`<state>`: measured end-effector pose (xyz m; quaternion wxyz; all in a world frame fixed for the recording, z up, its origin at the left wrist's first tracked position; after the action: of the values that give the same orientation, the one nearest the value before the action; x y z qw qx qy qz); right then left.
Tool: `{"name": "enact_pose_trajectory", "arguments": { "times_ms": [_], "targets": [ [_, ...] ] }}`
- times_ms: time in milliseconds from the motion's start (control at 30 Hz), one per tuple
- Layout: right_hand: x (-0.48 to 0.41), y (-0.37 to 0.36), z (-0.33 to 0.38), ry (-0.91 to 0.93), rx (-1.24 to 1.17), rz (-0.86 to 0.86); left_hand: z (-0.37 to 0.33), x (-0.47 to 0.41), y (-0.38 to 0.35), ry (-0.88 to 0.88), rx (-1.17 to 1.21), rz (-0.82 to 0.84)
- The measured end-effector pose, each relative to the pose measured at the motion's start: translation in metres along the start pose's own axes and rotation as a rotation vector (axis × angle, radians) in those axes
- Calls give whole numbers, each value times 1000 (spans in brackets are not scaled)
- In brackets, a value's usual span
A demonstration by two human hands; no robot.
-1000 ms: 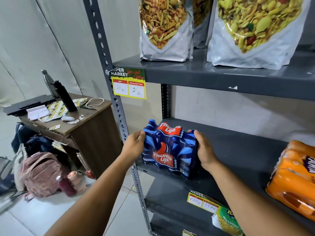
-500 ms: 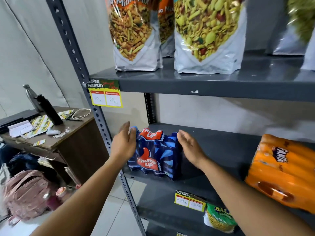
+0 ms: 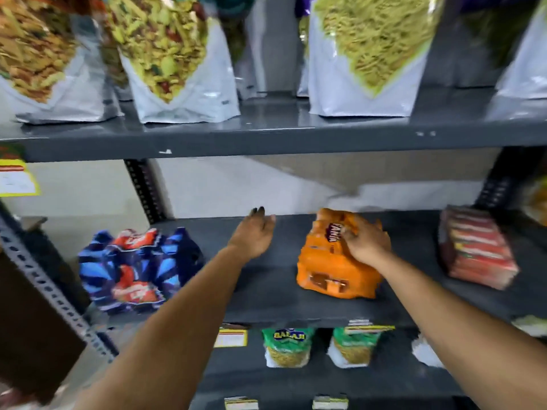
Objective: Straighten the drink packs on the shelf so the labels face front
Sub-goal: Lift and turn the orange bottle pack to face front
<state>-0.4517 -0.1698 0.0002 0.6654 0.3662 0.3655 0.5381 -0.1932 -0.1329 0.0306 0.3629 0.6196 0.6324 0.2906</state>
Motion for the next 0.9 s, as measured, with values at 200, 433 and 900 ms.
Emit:
{"name": "enact_pose_trajectory", "arguments": {
  "times_ms": [200,433,900],
  "targets": [
    [-22,11,-66,-120,-142,108,-13,3,-98,199,313,221],
    [-53,-6,-85,-219,-543,181,-8,1,-128,300,574,157],
    [-65,-36,-102,-368,-934,227,3,-10,-133,277,732,213]
  ]
}}
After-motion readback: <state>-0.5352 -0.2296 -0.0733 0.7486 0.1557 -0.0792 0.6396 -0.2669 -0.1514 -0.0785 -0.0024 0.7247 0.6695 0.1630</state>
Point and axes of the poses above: each hand's wrist, its own x-axis away from the middle knuckle, its own y-axis out of the back of the hand, z = x × y, the point moved 8 cm from there along -x, towards the middle knuckle, and after that the axes turned 5 degrees about -y, right-handed, at the moved point
